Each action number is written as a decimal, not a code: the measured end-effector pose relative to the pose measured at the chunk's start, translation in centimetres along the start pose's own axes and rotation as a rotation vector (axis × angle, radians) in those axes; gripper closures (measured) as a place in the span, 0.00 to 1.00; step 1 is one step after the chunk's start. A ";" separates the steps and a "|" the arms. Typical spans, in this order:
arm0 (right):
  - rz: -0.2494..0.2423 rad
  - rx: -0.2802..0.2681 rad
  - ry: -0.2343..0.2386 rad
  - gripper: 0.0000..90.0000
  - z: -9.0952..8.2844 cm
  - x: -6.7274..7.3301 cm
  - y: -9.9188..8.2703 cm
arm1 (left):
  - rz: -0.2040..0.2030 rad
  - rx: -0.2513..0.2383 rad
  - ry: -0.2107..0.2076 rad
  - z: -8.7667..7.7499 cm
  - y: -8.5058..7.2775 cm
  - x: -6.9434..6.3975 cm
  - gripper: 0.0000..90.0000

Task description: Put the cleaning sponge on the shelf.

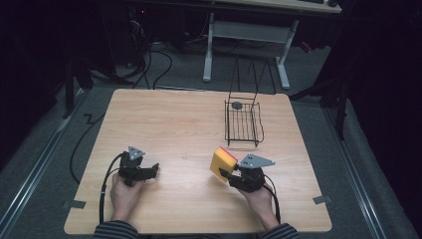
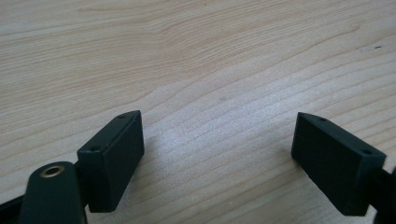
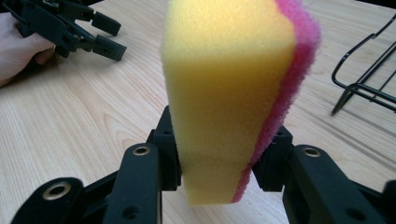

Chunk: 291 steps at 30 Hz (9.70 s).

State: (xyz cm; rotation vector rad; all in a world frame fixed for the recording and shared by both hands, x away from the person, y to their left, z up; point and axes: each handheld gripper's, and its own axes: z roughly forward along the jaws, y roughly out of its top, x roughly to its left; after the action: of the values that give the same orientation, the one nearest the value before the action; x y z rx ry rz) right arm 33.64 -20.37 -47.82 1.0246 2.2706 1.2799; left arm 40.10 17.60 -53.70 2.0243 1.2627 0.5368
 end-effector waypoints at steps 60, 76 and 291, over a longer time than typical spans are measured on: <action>0.071 -0.079 -0.251 0.67 -3.7 -7.6 4.7 | 0.000 0.000 -0.001 0.0 0.0 0.0 0.20; 0.089 -0.037 -0.304 0.67 -1.5 -9.5 6.1 | 0.001 0.000 -0.001 0.0 0.0 0.0 0.20; 0.292 -0.021 -0.300 0.44 -4.7 -8.3 -7.5 | 0.003 0.001 0.000 0.0 0.1 0.0 0.20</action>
State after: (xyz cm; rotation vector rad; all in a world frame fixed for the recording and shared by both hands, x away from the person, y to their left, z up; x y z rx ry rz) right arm 33.26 -31.74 -52.04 1.4734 1.9305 1.1582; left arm 40.15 17.55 -53.70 2.0268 1.2603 0.5378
